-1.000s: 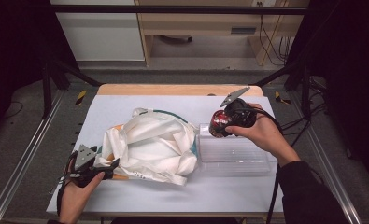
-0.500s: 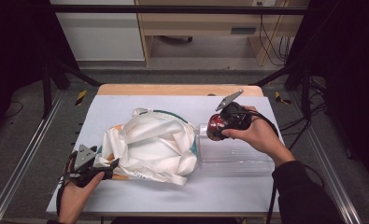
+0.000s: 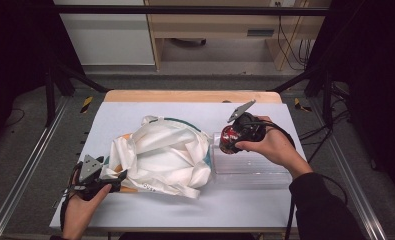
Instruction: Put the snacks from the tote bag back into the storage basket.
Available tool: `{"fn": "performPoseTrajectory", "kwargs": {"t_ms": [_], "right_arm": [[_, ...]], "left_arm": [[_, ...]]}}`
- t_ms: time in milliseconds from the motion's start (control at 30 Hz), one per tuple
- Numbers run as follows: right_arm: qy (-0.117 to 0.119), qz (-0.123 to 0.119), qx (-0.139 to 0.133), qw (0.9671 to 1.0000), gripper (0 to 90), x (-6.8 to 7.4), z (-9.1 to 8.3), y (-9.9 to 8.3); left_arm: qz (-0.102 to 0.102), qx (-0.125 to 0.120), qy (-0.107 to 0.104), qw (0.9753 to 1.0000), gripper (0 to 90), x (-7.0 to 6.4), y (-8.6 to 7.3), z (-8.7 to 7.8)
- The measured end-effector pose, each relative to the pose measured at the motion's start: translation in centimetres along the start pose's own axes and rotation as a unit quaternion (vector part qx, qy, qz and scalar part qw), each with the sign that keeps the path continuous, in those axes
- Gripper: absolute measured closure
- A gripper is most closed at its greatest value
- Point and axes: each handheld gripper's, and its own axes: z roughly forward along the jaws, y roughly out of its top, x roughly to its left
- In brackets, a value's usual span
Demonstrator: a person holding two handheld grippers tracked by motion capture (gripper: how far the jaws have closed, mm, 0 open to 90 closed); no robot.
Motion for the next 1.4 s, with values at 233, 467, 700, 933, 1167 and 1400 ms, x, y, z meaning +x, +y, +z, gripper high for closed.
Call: {"fn": "performPoseTrajectory", "kwargs": {"t_ms": [233,467,700,933,1167,1400], "right_arm": [[0.007,-0.005,0.010,0.9999,26.0,0.3,0.6,-0.4],[0.013,-0.007,0.020,0.9997,26.0,0.7,1.4,-0.8],[0.017,-0.013,0.024,0.9995,26.0,0.9,2.0,-1.0],[0.023,-0.015,0.032,0.9991,26.0,1.3,2.6,-1.1],[0.026,-0.011,0.034,0.9990,26.0,1.5,3.1,-1.5],[0.028,-0.014,0.036,0.9988,26.0,1.8,3.3,-1.3]], "left_arm": [[0.000,0.000,0.000,1.0000,4.7,0.0,0.0,0.0],[-0.001,-0.006,-0.001,1.0000,4.6,0.0,0.1,-0.1],[-0.002,-0.008,-0.002,1.0000,4.6,0.0,0.1,-0.2],[-0.003,-0.015,-0.004,0.9999,4.6,0.0,0.2,-0.3],[-0.003,-0.019,-0.001,0.9998,4.6,0.1,0.2,-0.5],[-0.004,-0.019,-0.001,0.9998,4.5,0.1,0.2,-0.5]]}}
